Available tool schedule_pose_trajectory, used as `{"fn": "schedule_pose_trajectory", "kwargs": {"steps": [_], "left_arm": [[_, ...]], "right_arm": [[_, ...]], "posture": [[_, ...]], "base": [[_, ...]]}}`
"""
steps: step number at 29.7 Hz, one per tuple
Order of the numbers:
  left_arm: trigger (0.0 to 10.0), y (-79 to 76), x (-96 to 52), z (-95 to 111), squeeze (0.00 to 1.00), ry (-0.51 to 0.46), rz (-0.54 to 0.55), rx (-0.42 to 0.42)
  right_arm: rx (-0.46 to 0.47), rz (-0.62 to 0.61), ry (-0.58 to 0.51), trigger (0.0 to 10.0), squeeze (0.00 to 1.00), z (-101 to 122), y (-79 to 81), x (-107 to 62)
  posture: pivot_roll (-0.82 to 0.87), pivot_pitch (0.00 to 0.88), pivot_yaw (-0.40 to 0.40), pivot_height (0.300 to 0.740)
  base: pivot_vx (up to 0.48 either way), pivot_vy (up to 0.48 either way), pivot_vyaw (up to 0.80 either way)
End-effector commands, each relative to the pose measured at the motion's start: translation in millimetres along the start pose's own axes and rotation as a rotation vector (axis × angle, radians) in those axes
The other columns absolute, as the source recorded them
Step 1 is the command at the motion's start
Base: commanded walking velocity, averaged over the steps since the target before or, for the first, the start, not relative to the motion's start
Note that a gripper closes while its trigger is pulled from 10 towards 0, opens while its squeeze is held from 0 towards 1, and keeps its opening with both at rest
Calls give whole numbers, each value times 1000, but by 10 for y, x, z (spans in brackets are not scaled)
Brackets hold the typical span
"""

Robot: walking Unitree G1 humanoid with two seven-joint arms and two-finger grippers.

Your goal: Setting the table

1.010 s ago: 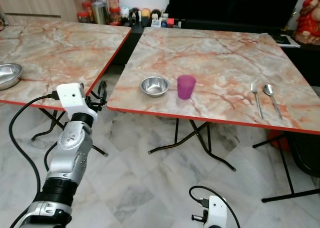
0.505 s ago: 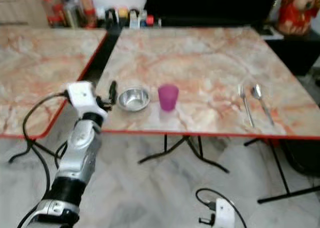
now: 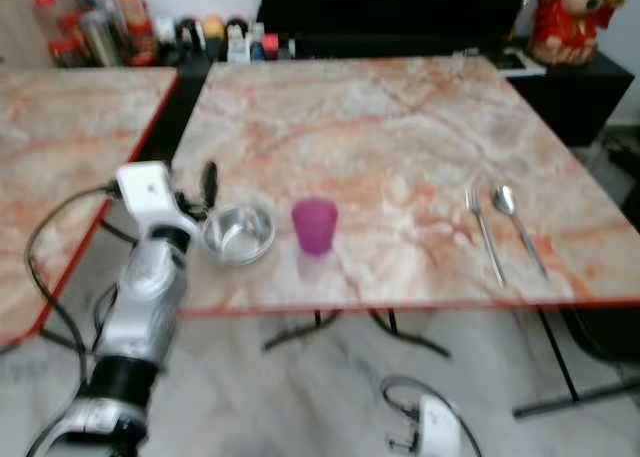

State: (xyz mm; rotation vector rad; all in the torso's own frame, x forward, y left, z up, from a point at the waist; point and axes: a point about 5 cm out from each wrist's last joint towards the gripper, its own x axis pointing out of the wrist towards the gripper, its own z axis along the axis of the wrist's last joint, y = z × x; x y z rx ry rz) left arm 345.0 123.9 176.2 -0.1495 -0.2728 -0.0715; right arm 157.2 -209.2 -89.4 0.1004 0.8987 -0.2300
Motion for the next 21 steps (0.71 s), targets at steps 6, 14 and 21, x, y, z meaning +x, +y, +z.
{"fn": "schedule_pose_trajectory", "kwargs": {"steps": [6,14,21], "left_arm": [[10000,69,30,-33,0,62,-12,-92],[10000,52,1,-151,0,178,-73,-182],[10000,128,39,-170,0,247,-50,-197]], "right_arm": [[41,-19,26,10000,0,-154,26,-46],[73,-51,39,10000,0,-234,-16,-75],[83,-51,45,10000,0,-268,6,-86]], "posture": [[-31,63,-3,740],[-32,65,15,740],[-26,65,22,740]], "base": [[0,0,0],[0,0,0],[0,0,0]]}}
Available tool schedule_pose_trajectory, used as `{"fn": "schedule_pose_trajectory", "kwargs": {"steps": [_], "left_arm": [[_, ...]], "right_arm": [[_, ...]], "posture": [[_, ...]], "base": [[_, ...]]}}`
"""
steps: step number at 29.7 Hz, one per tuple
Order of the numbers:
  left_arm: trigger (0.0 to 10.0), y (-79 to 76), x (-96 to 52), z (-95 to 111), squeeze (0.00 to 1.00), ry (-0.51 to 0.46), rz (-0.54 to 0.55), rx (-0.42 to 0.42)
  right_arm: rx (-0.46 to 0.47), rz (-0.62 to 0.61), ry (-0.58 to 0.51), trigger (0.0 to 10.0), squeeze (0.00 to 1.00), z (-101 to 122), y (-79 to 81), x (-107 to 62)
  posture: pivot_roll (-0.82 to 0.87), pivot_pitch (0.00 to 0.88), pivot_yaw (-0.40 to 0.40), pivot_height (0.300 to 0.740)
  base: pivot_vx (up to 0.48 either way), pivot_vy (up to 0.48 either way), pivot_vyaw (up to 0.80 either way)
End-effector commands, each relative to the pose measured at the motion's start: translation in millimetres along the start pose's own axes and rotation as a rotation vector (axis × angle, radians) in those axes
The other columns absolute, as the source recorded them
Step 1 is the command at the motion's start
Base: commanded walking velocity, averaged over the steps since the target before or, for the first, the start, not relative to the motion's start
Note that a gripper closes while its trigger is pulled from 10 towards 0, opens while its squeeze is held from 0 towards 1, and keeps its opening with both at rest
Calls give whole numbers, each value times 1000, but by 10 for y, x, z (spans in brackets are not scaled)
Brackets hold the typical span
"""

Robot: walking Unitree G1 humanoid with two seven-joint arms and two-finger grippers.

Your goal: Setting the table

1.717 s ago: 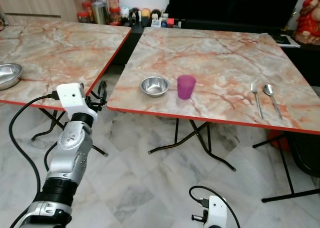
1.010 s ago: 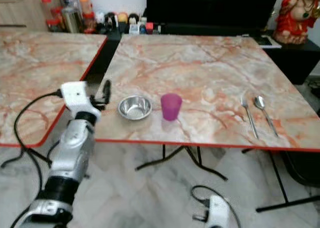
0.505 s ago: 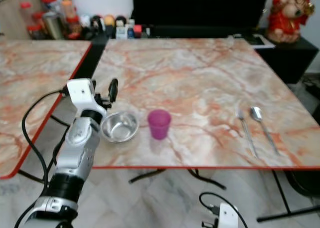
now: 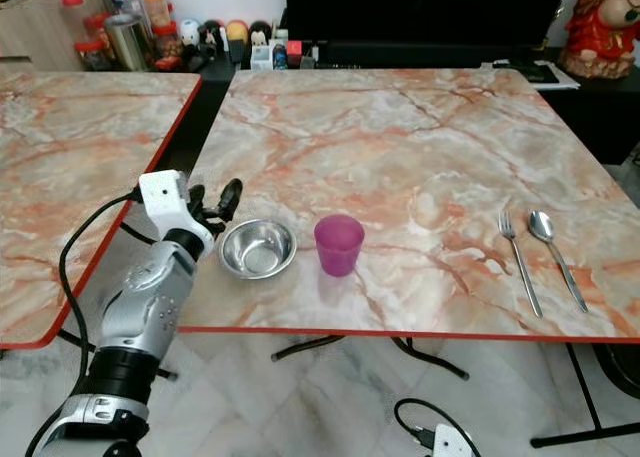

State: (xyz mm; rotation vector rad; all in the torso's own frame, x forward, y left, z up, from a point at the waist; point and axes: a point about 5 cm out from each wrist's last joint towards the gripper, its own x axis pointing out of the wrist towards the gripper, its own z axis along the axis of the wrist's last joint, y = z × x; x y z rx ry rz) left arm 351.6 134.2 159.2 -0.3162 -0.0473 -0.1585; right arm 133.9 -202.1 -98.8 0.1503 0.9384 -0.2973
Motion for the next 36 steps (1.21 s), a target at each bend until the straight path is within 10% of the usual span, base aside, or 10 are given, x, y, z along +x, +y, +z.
{"fn": "schedule_pose_trajectory", "kwargs": {"steps": [1,6,36], "left_arm": [[10000,-11,41,-16,0,45,-11,1],[10000,-89,78,-213,0,221,-94,44],[10000,30,137,-392,0,440,13,64]], "right_arm": [[16,-10,1,10000,0,-22,-9,-8],[25,-11,6,10000,0,-53,4,-17],[50,-10,6,10000,0,-44,33,-12]], "posture": [[-24,65,23,740],[-24,57,34,740],[-25,26,47,740]], "base": [[0,0,0],[0,0,0],[0,0,0]]}}
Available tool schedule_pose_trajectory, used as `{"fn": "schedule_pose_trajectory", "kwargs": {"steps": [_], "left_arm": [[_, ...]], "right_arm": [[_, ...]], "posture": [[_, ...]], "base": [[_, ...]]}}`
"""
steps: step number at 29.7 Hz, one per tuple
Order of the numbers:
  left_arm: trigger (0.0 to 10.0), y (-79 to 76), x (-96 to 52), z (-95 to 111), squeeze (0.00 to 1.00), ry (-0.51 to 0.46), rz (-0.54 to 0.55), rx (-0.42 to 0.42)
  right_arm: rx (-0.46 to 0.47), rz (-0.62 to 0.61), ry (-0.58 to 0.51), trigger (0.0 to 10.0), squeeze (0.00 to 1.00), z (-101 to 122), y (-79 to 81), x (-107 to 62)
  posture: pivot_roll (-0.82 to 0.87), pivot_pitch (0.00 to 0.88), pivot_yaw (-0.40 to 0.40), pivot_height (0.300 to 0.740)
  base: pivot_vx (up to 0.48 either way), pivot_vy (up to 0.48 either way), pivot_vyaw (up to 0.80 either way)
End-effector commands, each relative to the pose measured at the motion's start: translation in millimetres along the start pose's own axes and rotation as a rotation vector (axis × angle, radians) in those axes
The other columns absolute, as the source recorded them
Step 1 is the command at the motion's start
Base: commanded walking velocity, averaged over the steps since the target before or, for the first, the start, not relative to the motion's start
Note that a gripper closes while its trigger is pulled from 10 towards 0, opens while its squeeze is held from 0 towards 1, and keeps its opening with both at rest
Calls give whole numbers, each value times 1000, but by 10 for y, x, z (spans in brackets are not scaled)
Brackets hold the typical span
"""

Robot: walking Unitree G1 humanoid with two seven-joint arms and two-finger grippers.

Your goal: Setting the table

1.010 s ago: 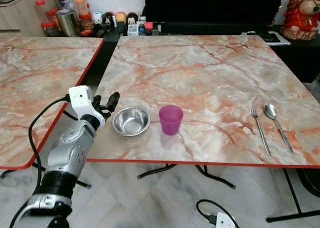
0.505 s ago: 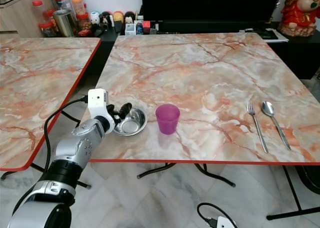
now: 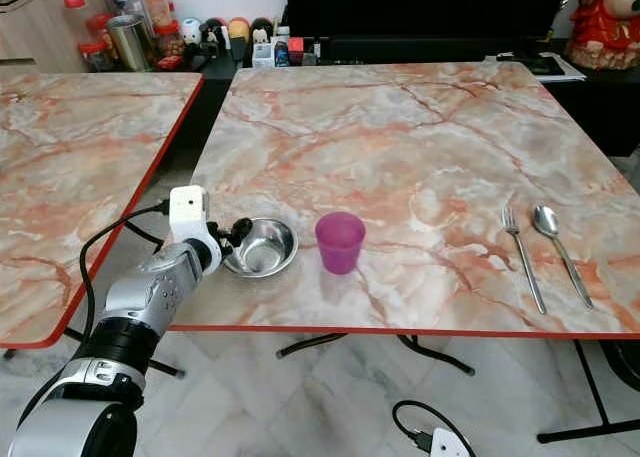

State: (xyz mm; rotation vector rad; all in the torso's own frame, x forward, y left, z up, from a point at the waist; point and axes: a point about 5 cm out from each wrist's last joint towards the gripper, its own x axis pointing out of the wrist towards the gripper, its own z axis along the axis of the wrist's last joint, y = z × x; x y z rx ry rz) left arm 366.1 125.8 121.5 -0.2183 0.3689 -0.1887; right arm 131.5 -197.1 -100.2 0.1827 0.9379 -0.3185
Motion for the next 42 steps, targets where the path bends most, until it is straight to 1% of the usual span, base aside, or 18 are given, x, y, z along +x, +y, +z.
{"fn": "schedule_pose_trajectory", "kwargs": {"steps": [1,5,13,15,16,17,18,19,20,21,22,32,42], "left_arm": [[10000,-31,8,1,0,18,-18,8],[10000,-73,16,-35,0,37,-35,15],[10000,-62,18,-66,0,57,-20,8],[9882,-60,18,-72,0,62,-20,7],[9176,-56,17,-86,0,71,-18,6],[9176,-56,17,-86,0,71,-18,6],[6667,-55,16,-96,0,78,-18,6],[4471,-56,16,-100,0,81,-19,6],[4471,-57,16,-102,0,82,-19,6],[510,-58,16,-109,0,86,-20,8],[0,-59,15,-117,0,91,-21,9],[0,-64,12,-133,0,103,-19,8],[0,-36,13,-127,0,104,-2,5]], "right_arm": [[13,-6,2,10000,0,-5,-7,-1],[15,-5,0,10000,0,5,-6,2],[16,-2,0,10000,0,15,-9,5],[15,2,1,10000,0,17,-6,6],[16,3,1,10000,0,19,-5,7],[16,3,1,10000,0,19,-5,7],[16,5,1,10000,0,22,-2,8],[16,6,0,10000,0,24,0,9],[16,7,0,10000,0,26,2,10],[16,7,0,10000,0,28,3,10],[17,8,0,10000,0,29,4,11],[15,13,3,10000,0,31,17,13],[13,16,5,10000,0,39,23,16]], "posture": [[-25,26,47,740],[-29,27,45,740],[-31,27,43,740],[-31,27,42,740],[-31,27,42,740],[-31,27,42,740],[-31,27,42,740],[-31,27,42,740],[-31,29,42,740],[-31,29,42,740],[-31,29,42,740],[-32,26,43,740],[-31,23,40,740]], "base": [[0,0,0],[0,0,0],[0,0,0],[0,0,0],[0,0,0],[0,0,0],[0,0,0],[0,0,0],[0,0,0],[0,0,0],[0,0,0],[0,0,0],[0,0,0]]}}
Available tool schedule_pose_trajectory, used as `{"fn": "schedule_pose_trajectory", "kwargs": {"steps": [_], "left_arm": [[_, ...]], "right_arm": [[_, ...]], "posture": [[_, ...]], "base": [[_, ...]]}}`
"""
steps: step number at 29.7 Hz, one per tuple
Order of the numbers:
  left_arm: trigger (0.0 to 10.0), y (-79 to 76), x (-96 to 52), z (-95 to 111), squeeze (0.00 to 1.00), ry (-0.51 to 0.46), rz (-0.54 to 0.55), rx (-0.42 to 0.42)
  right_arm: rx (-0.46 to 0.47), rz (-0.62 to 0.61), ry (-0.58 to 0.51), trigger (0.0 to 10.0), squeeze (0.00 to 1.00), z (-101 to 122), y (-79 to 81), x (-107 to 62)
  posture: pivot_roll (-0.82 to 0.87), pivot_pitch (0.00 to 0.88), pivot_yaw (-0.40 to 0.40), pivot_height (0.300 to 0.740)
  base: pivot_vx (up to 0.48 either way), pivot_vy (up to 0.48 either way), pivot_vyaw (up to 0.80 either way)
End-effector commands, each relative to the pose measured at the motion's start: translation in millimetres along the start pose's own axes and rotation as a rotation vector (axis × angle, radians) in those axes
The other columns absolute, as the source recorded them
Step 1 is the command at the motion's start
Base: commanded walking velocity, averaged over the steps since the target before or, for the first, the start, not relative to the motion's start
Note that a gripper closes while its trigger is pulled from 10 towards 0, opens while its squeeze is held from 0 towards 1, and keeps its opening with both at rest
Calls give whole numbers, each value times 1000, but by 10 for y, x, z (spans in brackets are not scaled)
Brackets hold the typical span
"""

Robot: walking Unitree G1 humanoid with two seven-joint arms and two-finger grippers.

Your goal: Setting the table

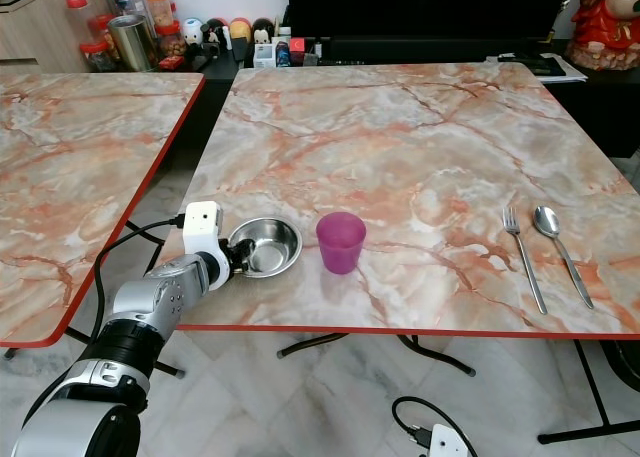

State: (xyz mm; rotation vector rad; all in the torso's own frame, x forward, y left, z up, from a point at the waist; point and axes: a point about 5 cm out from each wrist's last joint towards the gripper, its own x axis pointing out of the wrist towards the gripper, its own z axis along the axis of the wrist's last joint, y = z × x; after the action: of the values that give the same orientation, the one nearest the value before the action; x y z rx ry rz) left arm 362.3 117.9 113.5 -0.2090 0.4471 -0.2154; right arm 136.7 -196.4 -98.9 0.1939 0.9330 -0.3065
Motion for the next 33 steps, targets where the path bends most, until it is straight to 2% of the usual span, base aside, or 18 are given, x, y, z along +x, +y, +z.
{"fn": "schedule_pose_trajectory", "kwargs": {"steps": [1,14,19,22,28,29,30,31,32,33], "left_arm": [[0,28,4,-26,0,22,19,-5],[0,78,-8,11,0,1,56,-24],[0,143,-29,92,0,-60,88,-49],[0,180,-94,335,0,-259,71,-145],[0,169,-217,631,0,-491,32,-275],[0,169,-217,631,0,-491,32,-275],[0,171,-250,695,0,-551,29,-306],[706,168,-267,725,0,-582,23,-324],[706,163,-277,743,0,-597,15,-336],[10000,156,-293,766,0,-619,6,-344]], "right_arm": [[7,0,7,10000,0,-4,-4,1],[1,6,7,10000,0,29,11,13],[0,8,4,10000,0,45,22,18],[-3,8,4,10000,0,52,19,20],[-6,10,2,10000,0,64,22,24],[-6,10,2,10000,0,64,22,24],[-6,11,1,10000,0,67,24,24],[-6,12,0,10000,0,69,26,25],[-6,12,0,10000,0,71,27,25],[-5,12,0,10000,0,71,27,25]], "posture": [[-31,23,38,740],[-24,13,33,740],[-25,10,33,740],[-23,10,29,740],[-20,10,27,740],[-20,10,27,740],[-21,9,28,740],[-22,8,29,740],[-22,8,29,740],[-24,7,30,740]], "base": [[0,0,0],[0,0,0],[0,0,0],[0,0,0],[0,0,0],[0,0,0],[0,0,0],[0,0,0],[0,0,0],[0,0,0]]}}
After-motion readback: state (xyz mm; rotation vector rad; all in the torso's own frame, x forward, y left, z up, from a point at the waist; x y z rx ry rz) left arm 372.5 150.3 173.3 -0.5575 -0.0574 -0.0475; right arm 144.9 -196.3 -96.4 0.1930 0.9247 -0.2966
